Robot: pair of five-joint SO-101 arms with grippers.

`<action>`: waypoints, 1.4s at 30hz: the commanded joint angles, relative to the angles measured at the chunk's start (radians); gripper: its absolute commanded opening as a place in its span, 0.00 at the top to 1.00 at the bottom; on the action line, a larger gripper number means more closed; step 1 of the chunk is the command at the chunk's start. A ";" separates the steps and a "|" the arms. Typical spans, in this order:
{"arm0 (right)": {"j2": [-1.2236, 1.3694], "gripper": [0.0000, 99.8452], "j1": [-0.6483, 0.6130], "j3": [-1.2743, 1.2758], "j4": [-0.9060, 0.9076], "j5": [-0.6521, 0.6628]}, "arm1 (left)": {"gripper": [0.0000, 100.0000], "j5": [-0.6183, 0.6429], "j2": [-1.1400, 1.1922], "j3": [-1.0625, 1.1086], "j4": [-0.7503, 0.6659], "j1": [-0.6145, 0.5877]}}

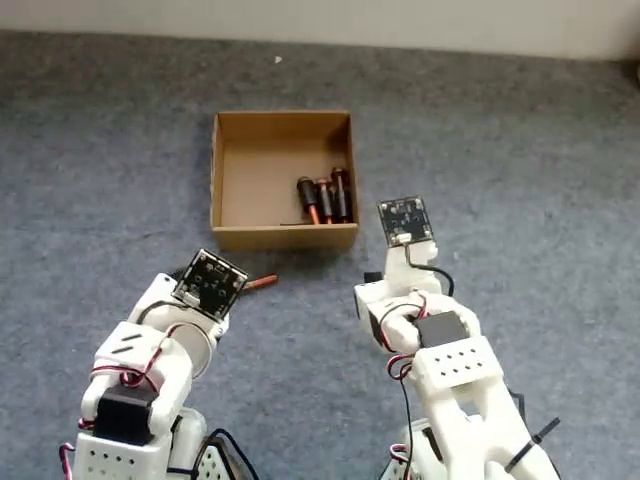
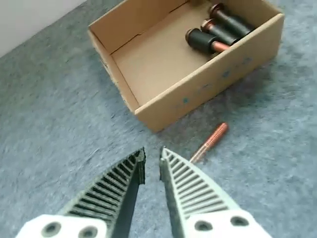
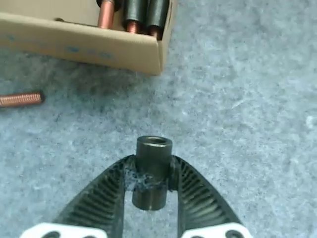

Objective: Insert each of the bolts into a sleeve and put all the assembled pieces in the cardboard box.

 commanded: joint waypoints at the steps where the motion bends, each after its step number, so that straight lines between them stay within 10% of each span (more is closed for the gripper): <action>1: -0.025 1.00 0.015 -0.010 -0.030 -0.012 | 0.88 0.000 0.148 -0.068 -0.003 0.022; 18: -0.025 1.00 0.015 0.012 -0.056 -0.011 | 0.87 0.095 1.141 -0.501 -0.061 0.022; 34: -0.025 1.00 0.015 0.022 -0.065 -0.011 | 1.00 0.961 1.399 -0.684 -0.064 0.031; 42: -0.027 1.00 0.015 0.022 -0.065 -0.009 | 0.85 1.482 1.399 -0.680 -0.060 0.033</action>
